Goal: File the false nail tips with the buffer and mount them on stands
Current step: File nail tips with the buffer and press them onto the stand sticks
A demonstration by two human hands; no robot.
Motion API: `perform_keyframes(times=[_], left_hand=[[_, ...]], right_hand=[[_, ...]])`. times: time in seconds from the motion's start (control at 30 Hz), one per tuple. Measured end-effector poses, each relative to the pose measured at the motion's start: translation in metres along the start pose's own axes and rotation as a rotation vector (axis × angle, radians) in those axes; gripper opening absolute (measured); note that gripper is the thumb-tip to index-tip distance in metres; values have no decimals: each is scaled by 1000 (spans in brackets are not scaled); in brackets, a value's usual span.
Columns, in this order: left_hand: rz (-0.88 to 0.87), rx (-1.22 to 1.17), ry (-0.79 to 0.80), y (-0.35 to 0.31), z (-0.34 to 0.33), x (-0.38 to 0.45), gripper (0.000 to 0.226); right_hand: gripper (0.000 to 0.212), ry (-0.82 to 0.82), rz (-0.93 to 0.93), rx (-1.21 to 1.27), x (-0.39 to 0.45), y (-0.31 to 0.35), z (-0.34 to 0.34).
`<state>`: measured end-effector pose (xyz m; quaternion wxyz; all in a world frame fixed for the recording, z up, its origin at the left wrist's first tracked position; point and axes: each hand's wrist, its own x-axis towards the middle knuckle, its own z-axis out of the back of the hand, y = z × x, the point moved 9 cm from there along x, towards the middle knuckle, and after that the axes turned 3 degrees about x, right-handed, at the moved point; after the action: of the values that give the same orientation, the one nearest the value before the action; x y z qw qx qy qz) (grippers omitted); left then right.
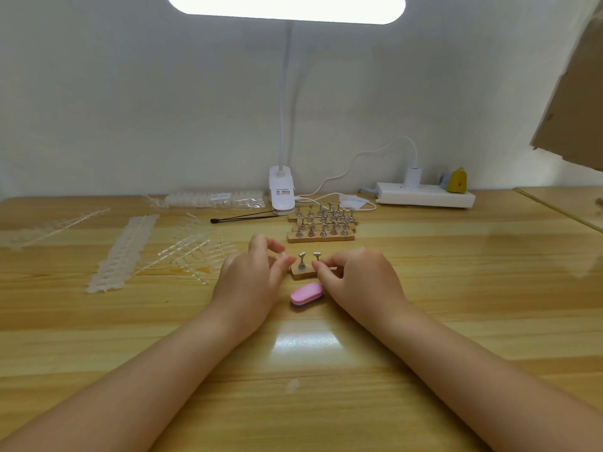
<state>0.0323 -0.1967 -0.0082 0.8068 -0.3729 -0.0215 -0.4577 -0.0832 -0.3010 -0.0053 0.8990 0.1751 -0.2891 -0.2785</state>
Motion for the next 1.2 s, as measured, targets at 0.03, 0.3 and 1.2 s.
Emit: perform_keyframes(times=[0.03,0.3,1.2], left_hand=[[-17,2,2,-1,-1,0,14],[-65,26,33,-5,-5,0,15],[-390,-77,-274,-37,27,-15,29]], right_hand=[[28,7,-5,-18,1,0,-1],[27,-9,-23,-59,5,-5,-1],[12,-96,209,598,-10,22,15]])
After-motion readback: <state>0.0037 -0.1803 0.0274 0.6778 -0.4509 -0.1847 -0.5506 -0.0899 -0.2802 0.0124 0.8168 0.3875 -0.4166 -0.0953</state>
